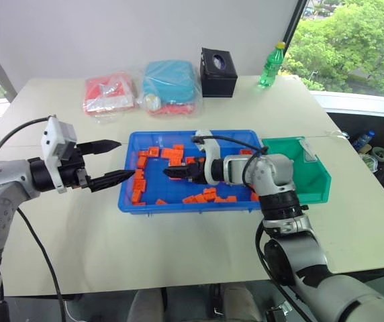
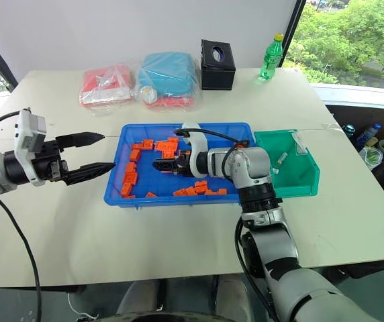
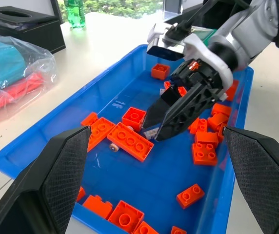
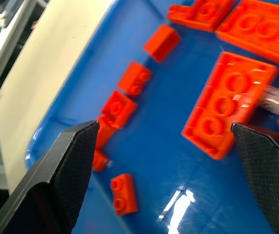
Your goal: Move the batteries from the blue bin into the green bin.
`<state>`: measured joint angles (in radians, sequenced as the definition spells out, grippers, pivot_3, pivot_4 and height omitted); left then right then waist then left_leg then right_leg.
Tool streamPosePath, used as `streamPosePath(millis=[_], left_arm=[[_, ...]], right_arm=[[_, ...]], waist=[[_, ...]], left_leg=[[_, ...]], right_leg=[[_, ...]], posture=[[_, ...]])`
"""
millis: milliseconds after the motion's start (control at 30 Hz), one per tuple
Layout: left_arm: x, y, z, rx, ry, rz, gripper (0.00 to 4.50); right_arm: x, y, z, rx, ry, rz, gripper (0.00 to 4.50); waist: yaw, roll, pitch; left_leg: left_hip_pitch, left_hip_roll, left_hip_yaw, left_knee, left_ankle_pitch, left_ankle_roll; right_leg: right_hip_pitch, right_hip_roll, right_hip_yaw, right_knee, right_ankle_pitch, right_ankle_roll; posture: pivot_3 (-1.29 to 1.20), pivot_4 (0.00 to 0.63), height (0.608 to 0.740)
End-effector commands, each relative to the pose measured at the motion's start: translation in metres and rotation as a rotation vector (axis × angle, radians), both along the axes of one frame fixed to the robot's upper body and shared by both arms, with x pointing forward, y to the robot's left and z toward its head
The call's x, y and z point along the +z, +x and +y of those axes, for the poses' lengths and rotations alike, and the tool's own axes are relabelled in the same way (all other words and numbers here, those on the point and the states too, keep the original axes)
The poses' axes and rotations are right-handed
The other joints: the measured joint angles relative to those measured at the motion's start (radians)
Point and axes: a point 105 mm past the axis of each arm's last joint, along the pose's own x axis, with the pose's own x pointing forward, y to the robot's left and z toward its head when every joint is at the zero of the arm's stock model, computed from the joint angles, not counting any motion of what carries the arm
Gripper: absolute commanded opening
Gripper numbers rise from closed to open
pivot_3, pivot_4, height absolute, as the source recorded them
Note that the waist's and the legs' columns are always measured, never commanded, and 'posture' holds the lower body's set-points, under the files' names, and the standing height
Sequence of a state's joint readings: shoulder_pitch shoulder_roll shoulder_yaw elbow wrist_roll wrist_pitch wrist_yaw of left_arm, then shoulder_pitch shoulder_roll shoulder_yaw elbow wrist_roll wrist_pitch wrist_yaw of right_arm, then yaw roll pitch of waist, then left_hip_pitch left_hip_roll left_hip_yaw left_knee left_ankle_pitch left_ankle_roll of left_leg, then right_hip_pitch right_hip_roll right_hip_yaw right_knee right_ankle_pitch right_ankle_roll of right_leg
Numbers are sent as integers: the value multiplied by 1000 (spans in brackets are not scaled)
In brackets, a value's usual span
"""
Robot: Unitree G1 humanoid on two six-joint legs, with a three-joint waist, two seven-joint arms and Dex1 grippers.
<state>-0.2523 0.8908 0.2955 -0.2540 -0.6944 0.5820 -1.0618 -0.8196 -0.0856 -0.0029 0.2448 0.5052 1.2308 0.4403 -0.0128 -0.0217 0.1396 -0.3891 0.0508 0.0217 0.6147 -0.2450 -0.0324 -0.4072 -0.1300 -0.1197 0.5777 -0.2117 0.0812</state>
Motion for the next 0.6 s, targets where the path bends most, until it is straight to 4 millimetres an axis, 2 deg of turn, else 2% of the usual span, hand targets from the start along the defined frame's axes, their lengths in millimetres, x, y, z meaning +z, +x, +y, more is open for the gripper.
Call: streamPosePath(millis=[33,167,467,567,600], left_arm=[[12,-2,-3,-17,4,-51,4500],[14,-2,-2,-14,6,-55,4500],[17,-2,-3,-8,9,-65,4500],[18,-1,-2,-4,9,-68,4500],[18,-1,-2,-2,10,-69,4500]], right_arm=[[3,8,-2,-18,20,-14,4445],[-10,13,4,-21,20,3,4445],[-14,27,19,-40,60,-2,4445],[-15,27,22,-39,72,8,3616],[-14,27,22,-37,78,9,3015]], waist=[[0,0,0],[0,0,0],[-2,0,0],[-1,0,0],[-1,0,0]], left_leg=[[0,0,0,0,0,0],[0,0,0,0,0,0],[0,0,0,0,0,0],[0,0,0,0,0,0],[0,0,0,0,0,0]], right_leg=[[0,0,0,0,0,0],[0,0,0,0,0,0],[0,1,0,0,0,0],[0,1,0,0,0,0],[0,1,1,0,0,0]], posture=[[0,150,733],[0,150,733],[0,150,733],[0,150,733],[0,150,733]])
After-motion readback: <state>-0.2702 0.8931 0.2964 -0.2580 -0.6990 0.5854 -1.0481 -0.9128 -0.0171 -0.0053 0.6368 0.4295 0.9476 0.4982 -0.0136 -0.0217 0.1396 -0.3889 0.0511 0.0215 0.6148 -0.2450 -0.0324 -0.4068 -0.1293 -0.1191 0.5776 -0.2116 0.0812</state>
